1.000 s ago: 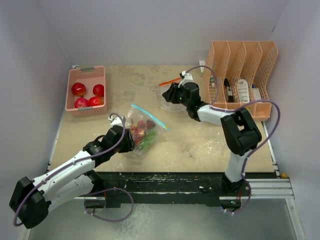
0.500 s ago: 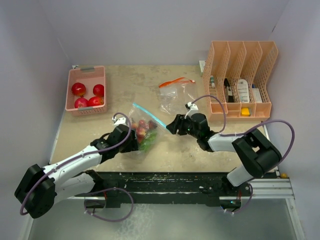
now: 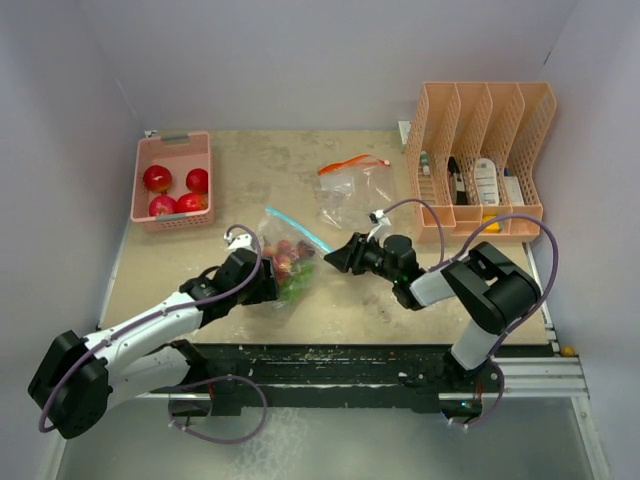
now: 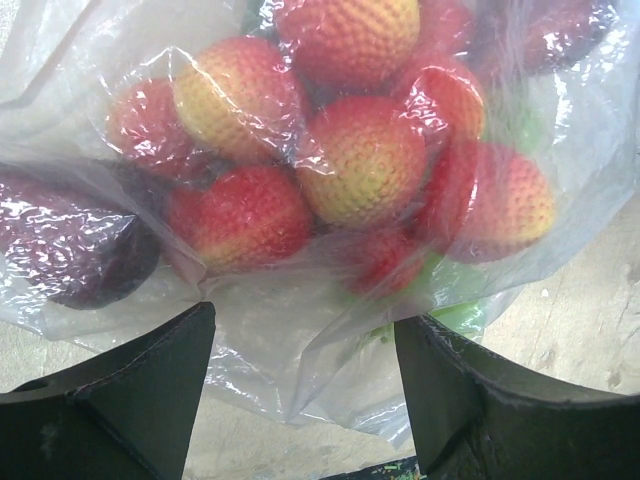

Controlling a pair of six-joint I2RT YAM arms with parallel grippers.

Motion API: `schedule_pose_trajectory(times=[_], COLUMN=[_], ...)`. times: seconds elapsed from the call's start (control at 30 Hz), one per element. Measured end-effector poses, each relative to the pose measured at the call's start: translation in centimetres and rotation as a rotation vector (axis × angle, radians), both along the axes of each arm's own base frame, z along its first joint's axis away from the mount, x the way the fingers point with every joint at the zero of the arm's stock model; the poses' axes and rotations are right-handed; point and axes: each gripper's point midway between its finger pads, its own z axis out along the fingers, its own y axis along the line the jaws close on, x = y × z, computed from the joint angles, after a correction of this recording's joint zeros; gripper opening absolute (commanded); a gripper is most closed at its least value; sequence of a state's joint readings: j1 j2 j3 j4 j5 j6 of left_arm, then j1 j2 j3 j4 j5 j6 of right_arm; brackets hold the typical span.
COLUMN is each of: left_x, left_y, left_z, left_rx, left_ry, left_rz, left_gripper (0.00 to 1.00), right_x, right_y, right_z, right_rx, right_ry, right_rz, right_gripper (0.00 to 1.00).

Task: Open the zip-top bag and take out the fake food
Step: Adjust the zipper food storage bag at the center of the board.

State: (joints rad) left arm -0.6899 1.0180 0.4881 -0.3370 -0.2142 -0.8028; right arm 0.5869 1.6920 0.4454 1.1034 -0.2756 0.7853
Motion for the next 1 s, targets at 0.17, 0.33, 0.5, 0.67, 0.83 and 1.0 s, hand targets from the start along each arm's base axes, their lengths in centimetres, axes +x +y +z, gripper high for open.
schedule_pose_trajectory(times=[0.17, 0.33, 0.5, 0.67, 0.83, 1.0], left_x=[0.2, 0.4, 0.6, 0.9, 1.2, 2.0], left_y=[-0.2, -0.4, -0.5, -0.8, -1.0, -1.3], left_z=[0.2, 0.2, 0.0, 0.0, 0.6, 6.3], left_rx=[-0.010, -0.014, -0.017, -0.023, -0.025, -0.071], left_ry=[-0.009, -0.014, -0.013, -0.019, -0.029, -0.185], left_rz=[0.000, 0.001, 0.005, 0.005, 0.005, -0.015], left_gripper=[0.76, 0.77, 0.77, 0.79, 0.85, 0.90], right_x=[-0.8, -1.6, -2.2, -2.5, -2.5, -1.9], right_y=[-0.1, -0.1, -0.3, -1.2, -1.7, -2.8], right_z=[0.0, 0.2, 0.8, 1.2, 2.9, 5.3], right_rx=[0.028, 0.032, 0.019, -0.003, -0.031, -0.140], right_ry=[0.002, -0.009, -0.050, -0.081, -0.139, -0.205], right_rz=[0.006, 0.015, 0.014, -0.002, -0.007, -0.029], right_gripper=[0.30, 0.12, 0.00, 0.00, 0.00, 0.00])
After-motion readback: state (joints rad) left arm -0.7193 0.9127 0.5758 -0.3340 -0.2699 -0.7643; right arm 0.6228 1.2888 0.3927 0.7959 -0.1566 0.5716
